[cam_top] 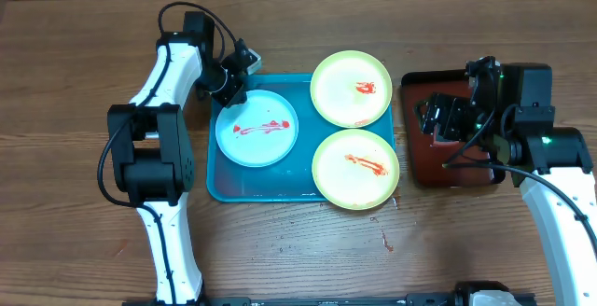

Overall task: Clean dirty plates on tray and stack at the side
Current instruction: 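Move the left gripper to the white plate's left rim and grip it, then grasp the green-and-pink sponge from the brown tray with the right gripper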

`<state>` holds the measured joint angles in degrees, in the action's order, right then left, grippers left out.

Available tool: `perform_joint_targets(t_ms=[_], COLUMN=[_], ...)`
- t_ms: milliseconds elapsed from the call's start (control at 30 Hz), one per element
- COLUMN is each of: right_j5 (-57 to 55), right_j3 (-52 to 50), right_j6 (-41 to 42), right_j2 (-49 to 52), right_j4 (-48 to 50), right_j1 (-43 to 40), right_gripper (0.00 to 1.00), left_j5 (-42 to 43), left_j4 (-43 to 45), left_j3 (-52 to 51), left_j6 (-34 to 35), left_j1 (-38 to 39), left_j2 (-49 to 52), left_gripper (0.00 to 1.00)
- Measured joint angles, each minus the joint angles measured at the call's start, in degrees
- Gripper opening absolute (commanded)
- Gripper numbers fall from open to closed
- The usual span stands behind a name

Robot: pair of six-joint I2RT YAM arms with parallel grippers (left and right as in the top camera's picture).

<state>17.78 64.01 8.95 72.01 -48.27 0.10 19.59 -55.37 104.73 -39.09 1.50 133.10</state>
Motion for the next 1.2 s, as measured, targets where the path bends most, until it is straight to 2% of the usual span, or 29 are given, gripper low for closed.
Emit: perform_joint_targets(t_ms=[67,133,367,500,733,1000,1200], right_j5=[0.0,-0.02,-7.21,-11.02,-12.98,-13.33,-14.69], right_j3=[0.0,0.0,0.07,0.26,2.25,4.5,4.74], right_j6=[-0.04,-0.17,5.2,7.28,5.4,-1.64,-8.2], right_j2=[0.0,0.02,2.82,8.48,20.31,25.86,33.14], right_j4=[-0.02,-0.07,-0.55,-0.11,1.44,5.88,9.2], right_j1=[0.0,0.0,0.0,-0.13,-2.03,-2.36,-2.36], right_gripper=[0.89,0.78,0.76,0.76,0.74,0.69,0.43], left_j5=[0.28,0.35,-0.24,-0.92,-0.92,-0.76,-1.25], left_j4=[-0.55,-1.55,-7.02,-8.39,-8.28,-7.87,-7.37], left_j3=[0.0,0.0,0.04,0.04,0.04,0.07,0.07], left_j6=[2.95,7.63,26.47,33.29,36.37,35.98,36.15], left_j1=[0.0,0.0,0.0,0.02,0.02,0.0,0.02], left_j2=[0.0,0.0,0.0,0.0,0.0,0.0,0.0], left_gripper=[0.04,0.04,0.04,0.04,0.04,0.04,0.04])
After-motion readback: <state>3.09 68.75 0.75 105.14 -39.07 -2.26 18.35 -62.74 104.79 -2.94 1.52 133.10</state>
